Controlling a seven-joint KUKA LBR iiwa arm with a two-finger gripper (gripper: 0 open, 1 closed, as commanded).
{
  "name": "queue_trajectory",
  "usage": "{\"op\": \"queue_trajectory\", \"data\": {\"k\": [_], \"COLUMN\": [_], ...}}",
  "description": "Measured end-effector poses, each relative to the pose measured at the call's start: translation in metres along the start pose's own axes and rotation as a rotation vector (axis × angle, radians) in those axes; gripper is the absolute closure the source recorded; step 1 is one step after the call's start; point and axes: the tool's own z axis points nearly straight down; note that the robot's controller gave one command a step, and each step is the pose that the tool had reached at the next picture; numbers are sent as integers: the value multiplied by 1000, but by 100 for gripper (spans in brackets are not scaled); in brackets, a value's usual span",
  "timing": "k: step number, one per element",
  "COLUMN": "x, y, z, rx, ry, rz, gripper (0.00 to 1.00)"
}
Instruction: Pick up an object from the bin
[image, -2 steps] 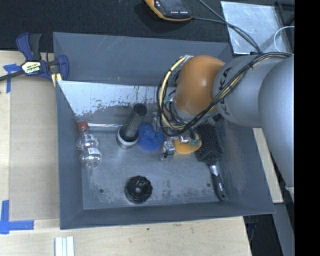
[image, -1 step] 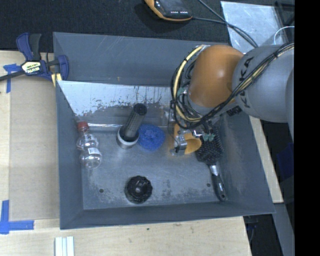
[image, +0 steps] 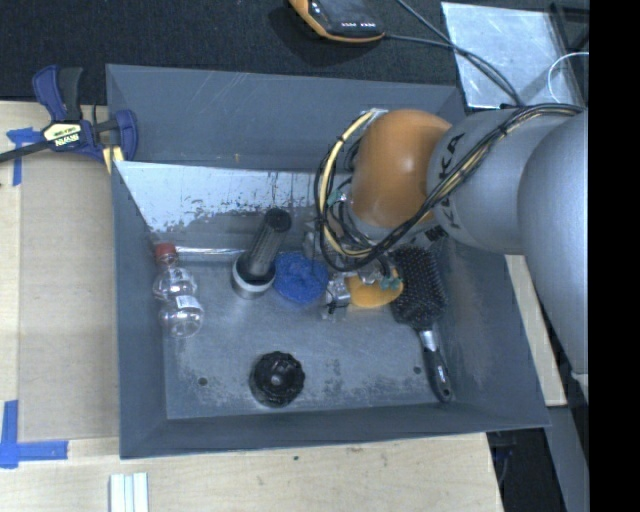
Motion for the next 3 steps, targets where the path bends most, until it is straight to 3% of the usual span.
{"op": "queue_trajectory", "data": {"k": [1,2,3], "x": [5,-2,-2], "y": [22,-1,-1], "z": [1,-1,-1], "rx": [2,1,1], "ry": [-5,-8,-8], "rz": [292,1,1], "gripper": [0,100,100]}}
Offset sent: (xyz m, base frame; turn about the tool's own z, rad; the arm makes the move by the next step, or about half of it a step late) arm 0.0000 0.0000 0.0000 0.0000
